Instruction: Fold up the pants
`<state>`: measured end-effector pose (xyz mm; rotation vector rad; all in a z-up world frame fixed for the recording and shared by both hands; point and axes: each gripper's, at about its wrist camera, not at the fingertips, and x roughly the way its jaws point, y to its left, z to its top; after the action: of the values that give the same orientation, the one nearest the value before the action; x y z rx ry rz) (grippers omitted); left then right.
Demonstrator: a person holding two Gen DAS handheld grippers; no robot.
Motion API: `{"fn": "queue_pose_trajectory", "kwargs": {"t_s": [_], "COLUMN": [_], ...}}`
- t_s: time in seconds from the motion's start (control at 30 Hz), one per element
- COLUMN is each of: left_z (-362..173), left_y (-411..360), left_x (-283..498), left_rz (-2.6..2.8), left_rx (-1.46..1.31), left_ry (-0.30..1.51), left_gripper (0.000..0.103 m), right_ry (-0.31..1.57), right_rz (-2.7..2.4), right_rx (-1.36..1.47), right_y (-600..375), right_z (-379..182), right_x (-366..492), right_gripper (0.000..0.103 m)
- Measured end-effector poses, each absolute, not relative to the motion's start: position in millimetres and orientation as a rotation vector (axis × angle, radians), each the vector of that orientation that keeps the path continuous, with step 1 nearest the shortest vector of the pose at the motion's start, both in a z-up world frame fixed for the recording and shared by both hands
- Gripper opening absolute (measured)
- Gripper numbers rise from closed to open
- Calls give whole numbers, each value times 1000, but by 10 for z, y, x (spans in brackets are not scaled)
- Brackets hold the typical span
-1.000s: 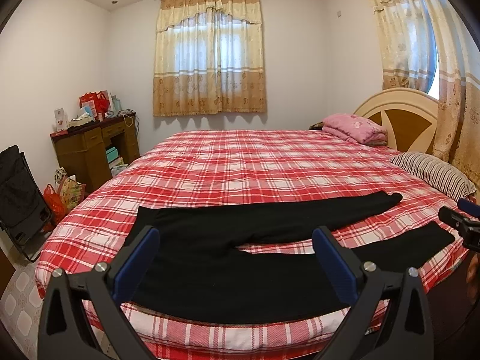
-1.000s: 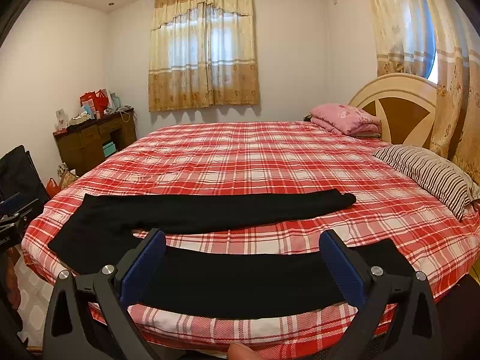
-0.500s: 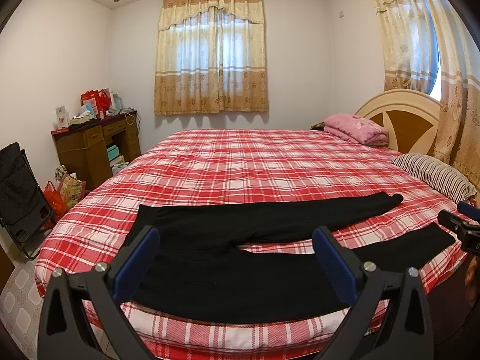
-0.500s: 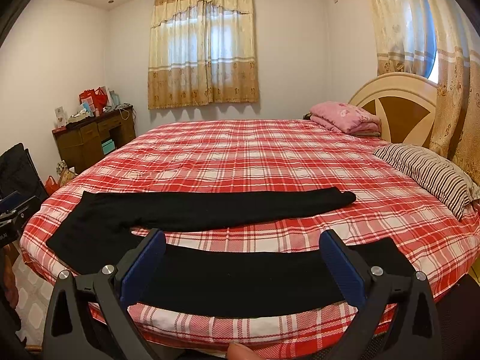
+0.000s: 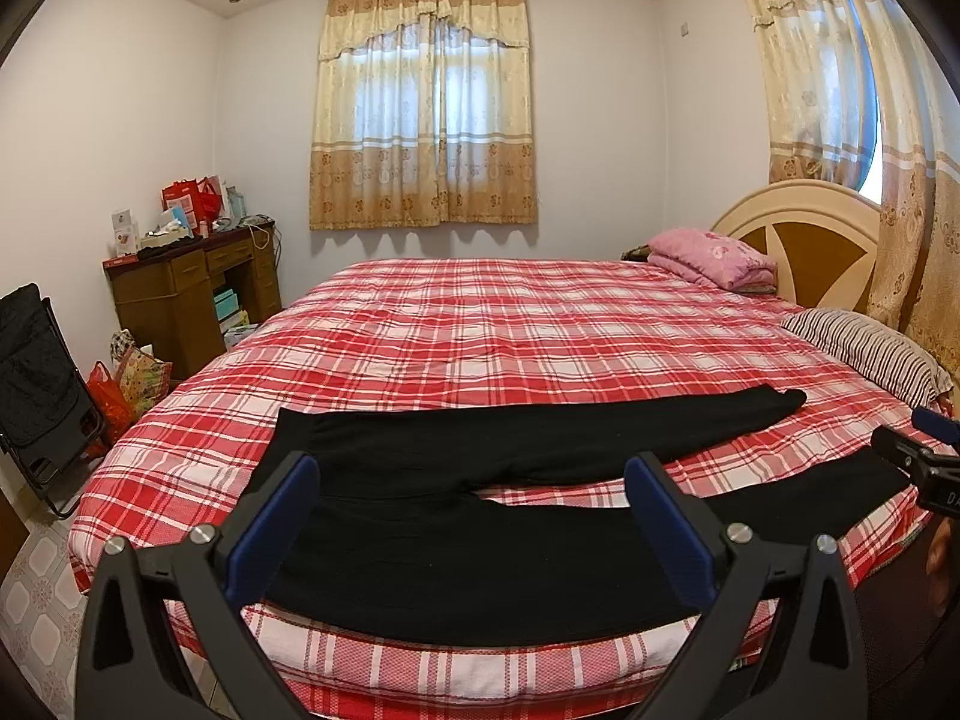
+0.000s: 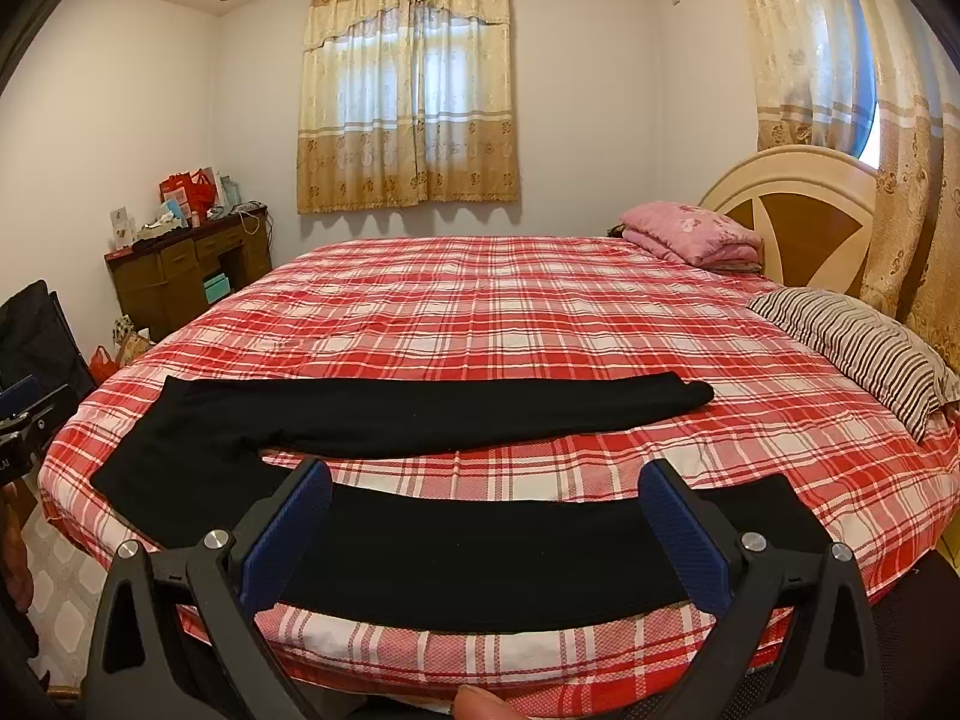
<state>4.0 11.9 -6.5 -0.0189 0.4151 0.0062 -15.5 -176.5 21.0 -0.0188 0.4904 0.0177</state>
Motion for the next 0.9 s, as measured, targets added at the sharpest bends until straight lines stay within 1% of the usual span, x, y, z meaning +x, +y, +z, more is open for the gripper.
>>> {"fn": "queue_pose_trajectory", "kwargs": {"t_s": [0.9], "left_z": [-71], "left_y": [133], "left_x": [24], "left_rz": [7], "left_rx": [-22], "left_ry": [418], "left_gripper": [103], "right_ry": [516], "right_rz": [20], "right_rx": [-36], "right_y": [-1715], "right_z": [127], "right_x": [-113], "right_gripper": [102]}}
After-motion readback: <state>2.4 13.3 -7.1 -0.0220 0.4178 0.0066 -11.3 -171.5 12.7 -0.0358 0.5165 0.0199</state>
